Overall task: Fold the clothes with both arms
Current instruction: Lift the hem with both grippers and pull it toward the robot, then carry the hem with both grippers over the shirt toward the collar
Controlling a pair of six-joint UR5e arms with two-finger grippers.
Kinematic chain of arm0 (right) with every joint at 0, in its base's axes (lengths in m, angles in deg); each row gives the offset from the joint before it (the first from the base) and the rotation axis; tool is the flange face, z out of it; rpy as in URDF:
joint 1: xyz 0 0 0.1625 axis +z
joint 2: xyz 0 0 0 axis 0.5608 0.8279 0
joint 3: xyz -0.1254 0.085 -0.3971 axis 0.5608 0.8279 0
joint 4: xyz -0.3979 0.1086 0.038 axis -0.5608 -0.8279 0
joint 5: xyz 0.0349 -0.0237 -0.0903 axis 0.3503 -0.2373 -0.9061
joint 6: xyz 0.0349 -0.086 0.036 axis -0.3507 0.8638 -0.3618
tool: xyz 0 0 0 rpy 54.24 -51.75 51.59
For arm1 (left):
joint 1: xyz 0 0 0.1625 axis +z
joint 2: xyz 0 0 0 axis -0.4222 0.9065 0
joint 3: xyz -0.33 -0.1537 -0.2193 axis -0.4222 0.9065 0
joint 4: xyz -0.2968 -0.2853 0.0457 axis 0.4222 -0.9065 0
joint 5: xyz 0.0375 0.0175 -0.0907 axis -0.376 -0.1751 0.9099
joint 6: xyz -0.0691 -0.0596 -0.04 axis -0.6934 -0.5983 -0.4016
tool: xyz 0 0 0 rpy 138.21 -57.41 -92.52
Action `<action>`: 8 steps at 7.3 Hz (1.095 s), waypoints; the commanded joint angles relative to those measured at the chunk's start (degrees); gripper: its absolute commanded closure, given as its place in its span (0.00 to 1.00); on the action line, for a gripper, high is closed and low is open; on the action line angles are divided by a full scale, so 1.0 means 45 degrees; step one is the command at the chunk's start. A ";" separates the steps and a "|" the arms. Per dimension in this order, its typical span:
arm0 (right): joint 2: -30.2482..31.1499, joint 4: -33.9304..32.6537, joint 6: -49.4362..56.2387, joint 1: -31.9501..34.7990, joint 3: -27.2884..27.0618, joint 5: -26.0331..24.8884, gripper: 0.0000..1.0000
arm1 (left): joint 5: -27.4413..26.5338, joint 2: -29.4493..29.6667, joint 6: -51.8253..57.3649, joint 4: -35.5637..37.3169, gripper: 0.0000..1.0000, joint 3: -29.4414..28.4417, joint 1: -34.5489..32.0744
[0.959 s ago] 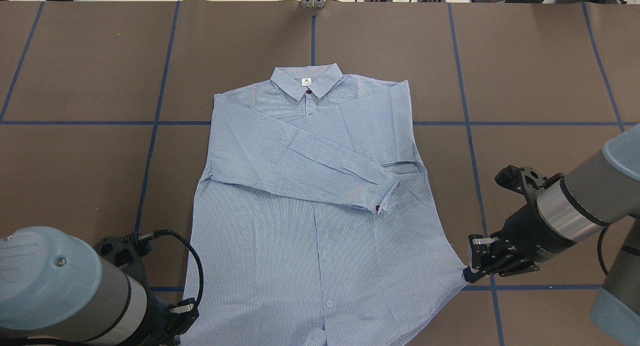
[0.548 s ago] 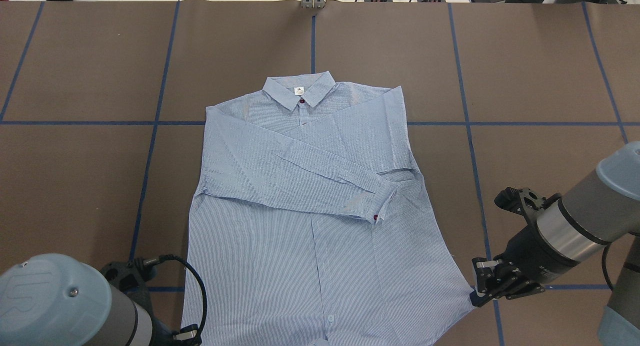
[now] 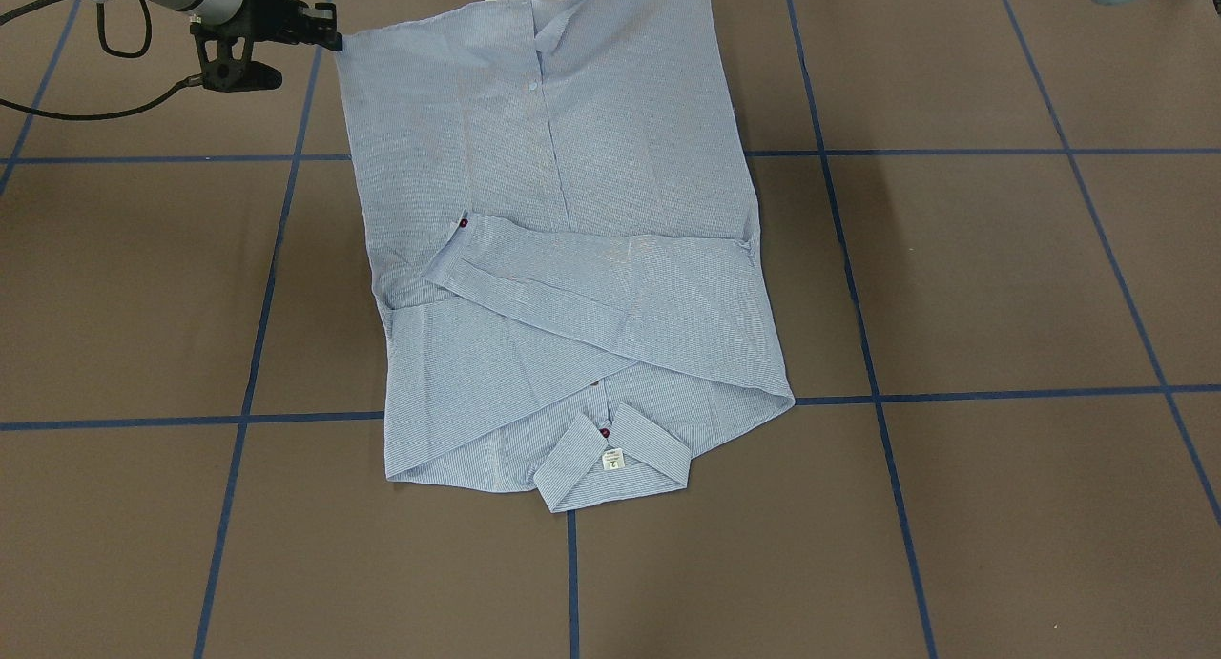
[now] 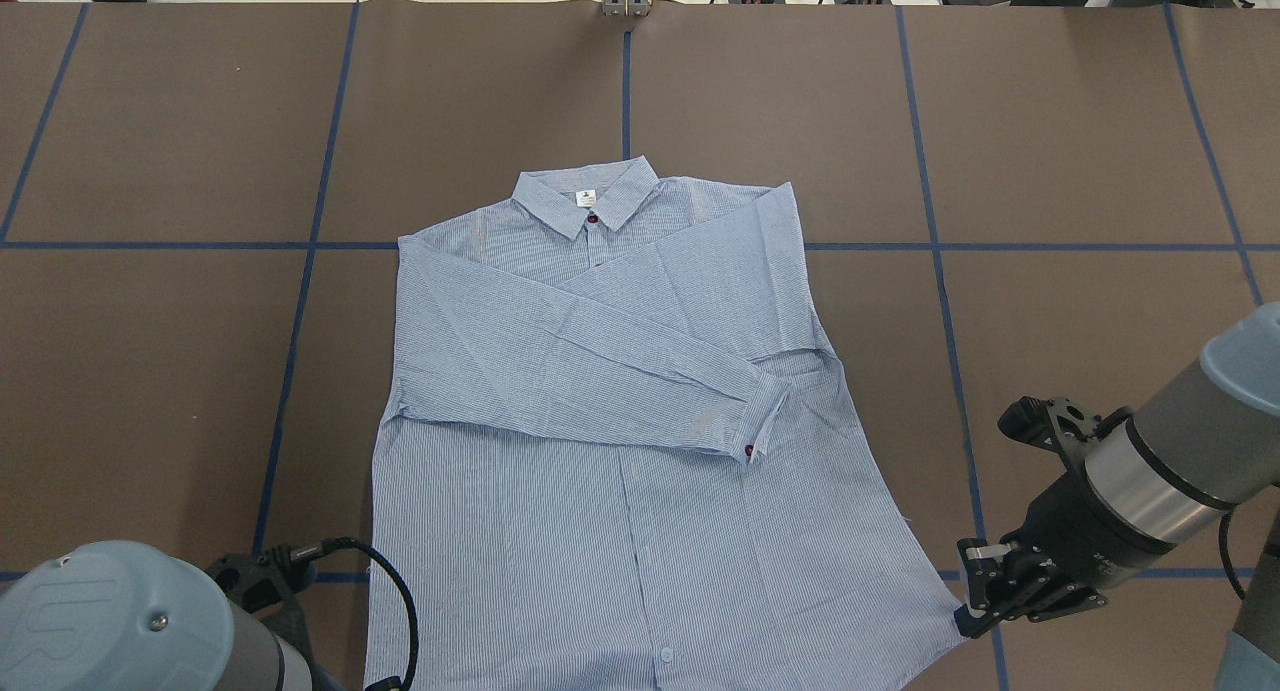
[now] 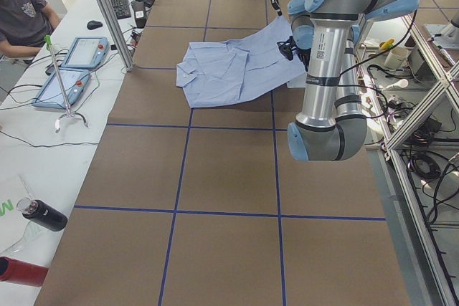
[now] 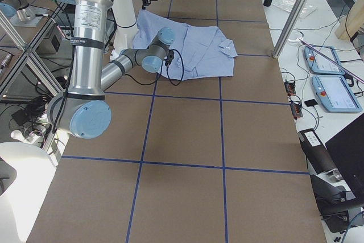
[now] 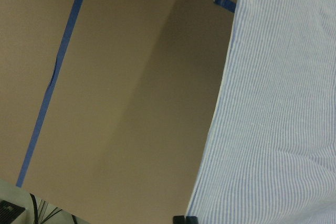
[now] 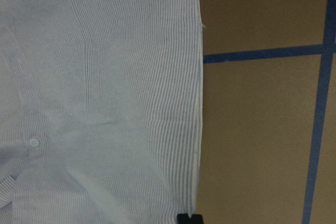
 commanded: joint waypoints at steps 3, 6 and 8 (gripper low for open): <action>-0.1162 0.0000 0.0028 0.1834 0.0900 -0.0236 1.00 | 0.0010 0.0142 0.0911 -0.0079 1.00 -0.0313 -0.3010; -0.2586 -0.0116 0.0028 0.3046 0.2228 -0.0217 1.00 | 0.0654 0.0143 0.2752 -0.0021 1.00 -0.1034 -0.5224; -0.3851 -0.0117 0.0028 0.3807 0.3241 -0.0217 1.00 | 0.0986 0.0433 0.3200 -0.0040 1.00 -0.1773 -0.5928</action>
